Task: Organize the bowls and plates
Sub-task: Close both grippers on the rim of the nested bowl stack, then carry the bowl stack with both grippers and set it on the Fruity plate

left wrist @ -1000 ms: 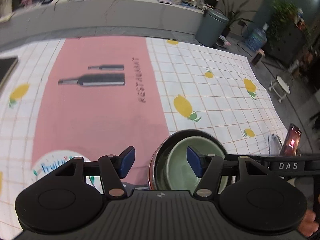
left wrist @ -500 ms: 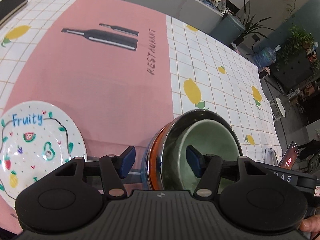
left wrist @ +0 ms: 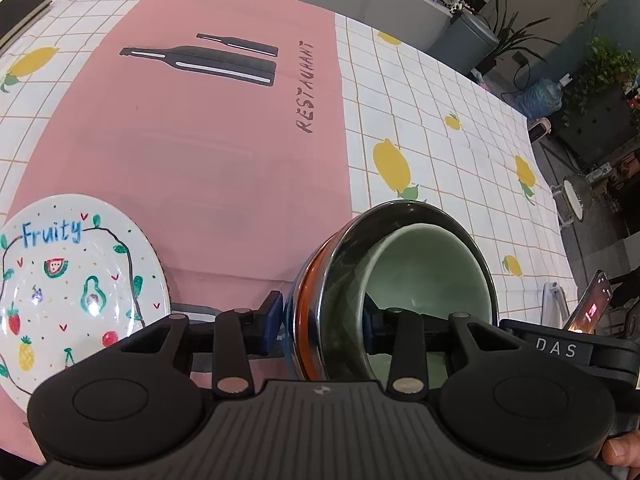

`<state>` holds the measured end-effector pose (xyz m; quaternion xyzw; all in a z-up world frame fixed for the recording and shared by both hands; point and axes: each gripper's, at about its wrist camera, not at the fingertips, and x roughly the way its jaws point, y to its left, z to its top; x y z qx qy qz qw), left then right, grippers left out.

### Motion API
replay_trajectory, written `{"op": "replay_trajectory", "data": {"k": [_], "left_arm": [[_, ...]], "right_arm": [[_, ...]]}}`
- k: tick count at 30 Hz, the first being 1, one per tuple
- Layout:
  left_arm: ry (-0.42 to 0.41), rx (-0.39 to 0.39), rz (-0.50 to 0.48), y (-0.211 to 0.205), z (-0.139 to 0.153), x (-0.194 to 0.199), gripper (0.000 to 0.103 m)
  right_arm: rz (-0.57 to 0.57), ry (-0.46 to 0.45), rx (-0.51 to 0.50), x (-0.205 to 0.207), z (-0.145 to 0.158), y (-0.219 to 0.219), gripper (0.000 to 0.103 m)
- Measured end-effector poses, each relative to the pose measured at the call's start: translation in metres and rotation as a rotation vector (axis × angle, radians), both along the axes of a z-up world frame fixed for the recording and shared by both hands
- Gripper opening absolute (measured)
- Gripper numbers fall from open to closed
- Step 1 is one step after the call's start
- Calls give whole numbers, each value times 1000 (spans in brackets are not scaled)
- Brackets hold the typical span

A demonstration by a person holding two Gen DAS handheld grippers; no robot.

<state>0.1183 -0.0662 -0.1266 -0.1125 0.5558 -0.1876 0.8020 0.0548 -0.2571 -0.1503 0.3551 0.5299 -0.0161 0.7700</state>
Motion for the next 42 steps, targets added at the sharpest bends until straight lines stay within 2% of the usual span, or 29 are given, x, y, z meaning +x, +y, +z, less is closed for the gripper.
{"op": "replay_trajectory", "data": {"k": [8,12,23,33,42], "left_arm": [[8,4,15,5,4,1,43],[-13,10,36,15,18,0,43],[-60,40,166,87,59,0,43],[-19,82,285,152,47,-1,43],[28,74,318,171,32,0,42]], "right_arm": [[-6,26,4,3,3,4,38],[23,20,6,8,15,15,37],[187,-43,0,42,53,89,37],[310,7,20,69,36,159,35],[344,55,-3,80,22,180,35]]}}
